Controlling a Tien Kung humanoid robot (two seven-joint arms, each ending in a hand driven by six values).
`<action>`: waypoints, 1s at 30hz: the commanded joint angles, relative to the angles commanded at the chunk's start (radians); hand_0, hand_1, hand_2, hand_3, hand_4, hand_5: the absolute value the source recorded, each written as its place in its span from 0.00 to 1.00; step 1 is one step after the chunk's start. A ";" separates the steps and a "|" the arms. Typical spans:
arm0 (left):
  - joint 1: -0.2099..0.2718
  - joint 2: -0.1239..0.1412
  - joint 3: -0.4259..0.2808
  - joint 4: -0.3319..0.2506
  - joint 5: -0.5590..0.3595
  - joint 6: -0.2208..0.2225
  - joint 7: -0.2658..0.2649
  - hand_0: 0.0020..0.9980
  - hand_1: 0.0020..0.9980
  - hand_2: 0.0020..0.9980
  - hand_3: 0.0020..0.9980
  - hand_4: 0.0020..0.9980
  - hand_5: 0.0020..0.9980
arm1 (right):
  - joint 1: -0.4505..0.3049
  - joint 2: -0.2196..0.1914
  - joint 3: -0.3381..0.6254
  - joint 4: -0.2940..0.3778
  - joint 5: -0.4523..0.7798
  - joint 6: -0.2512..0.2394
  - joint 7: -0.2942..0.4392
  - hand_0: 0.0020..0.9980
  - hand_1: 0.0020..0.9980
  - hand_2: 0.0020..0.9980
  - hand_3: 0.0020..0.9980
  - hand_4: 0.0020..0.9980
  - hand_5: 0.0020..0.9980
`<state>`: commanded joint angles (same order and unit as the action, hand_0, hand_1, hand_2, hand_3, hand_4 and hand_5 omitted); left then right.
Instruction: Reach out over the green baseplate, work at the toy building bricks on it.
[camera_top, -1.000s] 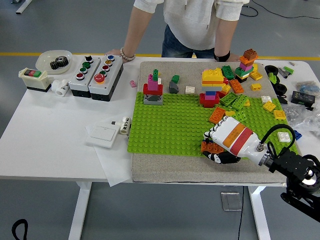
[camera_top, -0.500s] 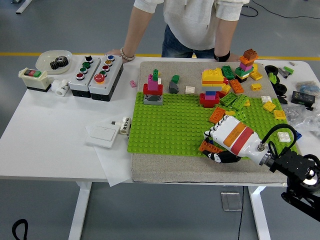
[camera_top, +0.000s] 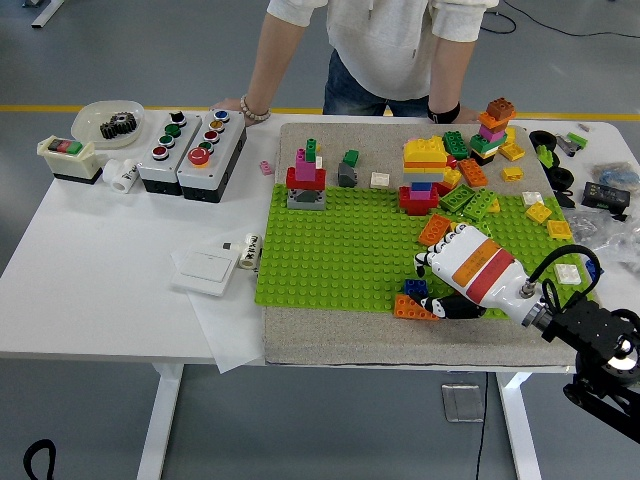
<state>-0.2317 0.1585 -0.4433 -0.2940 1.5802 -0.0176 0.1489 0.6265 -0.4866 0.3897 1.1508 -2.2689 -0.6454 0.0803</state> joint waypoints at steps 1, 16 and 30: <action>0.001 0.000 0.000 0.000 0.001 0.000 0.000 0.62 0.66 0.70 0.61 0.67 0.66 | -0.007 -0.006 0.009 0.017 0.000 0.000 -0.008 0.16 0.19 0.29 0.46 0.71 0.56; 0.012 -0.003 -0.013 0.001 0.024 -0.004 0.001 0.63 0.66 0.70 0.61 0.67 0.66 | -0.101 -0.049 0.054 0.215 0.000 0.087 -0.138 0.38 0.45 0.52 0.55 0.96 0.55; 0.012 -0.004 -0.003 0.001 0.008 -0.006 -0.009 0.65 0.66 0.70 0.61 0.67 0.66 | -0.127 -0.002 0.035 0.150 0.000 0.044 -0.232 0.35 0.43 0.51 0.54 0.95 0.48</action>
<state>-0.2194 0.1550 -0.4462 -0.2929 1.5877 -0.0240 0.1398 0.4992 -0.4889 0.4247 1.3013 -2.2689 -0.6015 -0.1516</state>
